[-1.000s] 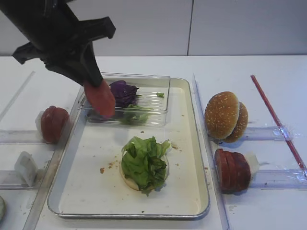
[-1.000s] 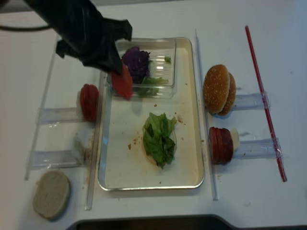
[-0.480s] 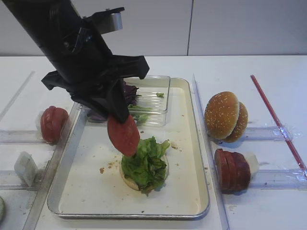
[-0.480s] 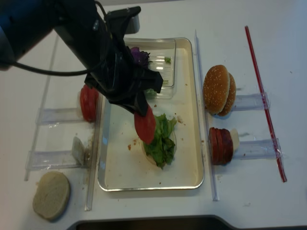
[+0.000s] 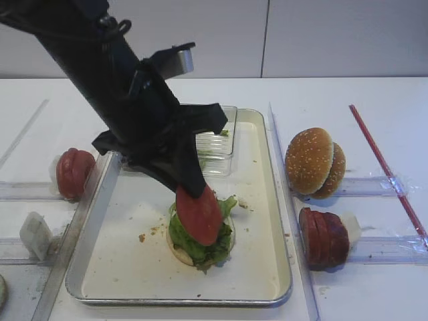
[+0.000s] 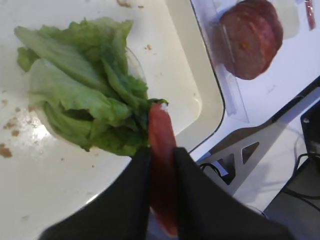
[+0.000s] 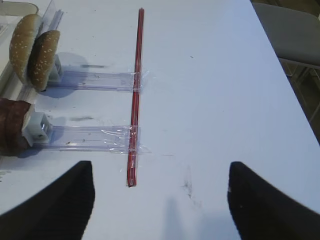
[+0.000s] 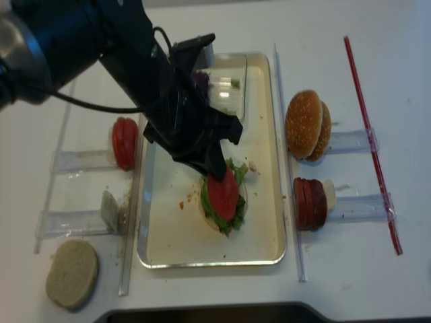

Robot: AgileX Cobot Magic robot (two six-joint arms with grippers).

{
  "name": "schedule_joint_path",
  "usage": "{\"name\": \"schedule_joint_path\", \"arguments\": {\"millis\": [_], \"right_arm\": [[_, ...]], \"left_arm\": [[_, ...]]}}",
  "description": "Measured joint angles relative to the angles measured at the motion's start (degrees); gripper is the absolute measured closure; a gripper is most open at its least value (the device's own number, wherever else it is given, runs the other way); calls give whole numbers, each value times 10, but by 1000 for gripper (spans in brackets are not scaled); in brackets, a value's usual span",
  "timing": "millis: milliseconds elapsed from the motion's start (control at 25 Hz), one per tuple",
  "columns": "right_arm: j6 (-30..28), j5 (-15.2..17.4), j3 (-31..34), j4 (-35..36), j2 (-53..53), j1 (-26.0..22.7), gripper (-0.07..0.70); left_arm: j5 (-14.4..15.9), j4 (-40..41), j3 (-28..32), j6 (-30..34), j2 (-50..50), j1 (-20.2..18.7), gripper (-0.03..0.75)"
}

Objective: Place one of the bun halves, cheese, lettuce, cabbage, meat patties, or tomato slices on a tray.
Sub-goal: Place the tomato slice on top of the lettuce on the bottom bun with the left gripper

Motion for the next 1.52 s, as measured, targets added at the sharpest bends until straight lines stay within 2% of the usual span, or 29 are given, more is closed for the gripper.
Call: {"name": "schedule_joint_path", "arguments": {"millis": [160, 280, 360, 600, 1120, 1400, 1520], "right_arm": [[0, 0, 0, 0, 0, 0, 67], [-1, 0, 0, 0, 0, 0, 67], [-1, 0, 0, 0, 0, 0, 67], [-3, 0, 0, 0, 0, 0, 67], [-3, 0, 0, 0, 0, 0, 67], [-3, 0, 0, 0, 0, 0, 67], [-3, 0, 0, 0, 0, 0, 67]], "left_arm": [[-58, -34, 34, 50, 10, 1, 641], [-107, -40, 51, 63, 10, 0, 641], [-120, -41, 54, 70, 15, 2, 641], [-119, -41, 55, 74, 33, 19, 641], [-116, -35, 55, 74, 74, 21, 641], [-116, -32, 55, 53, 74, 21, 641], [-114, -13, 55, 31, 74, 21, 612]]}}
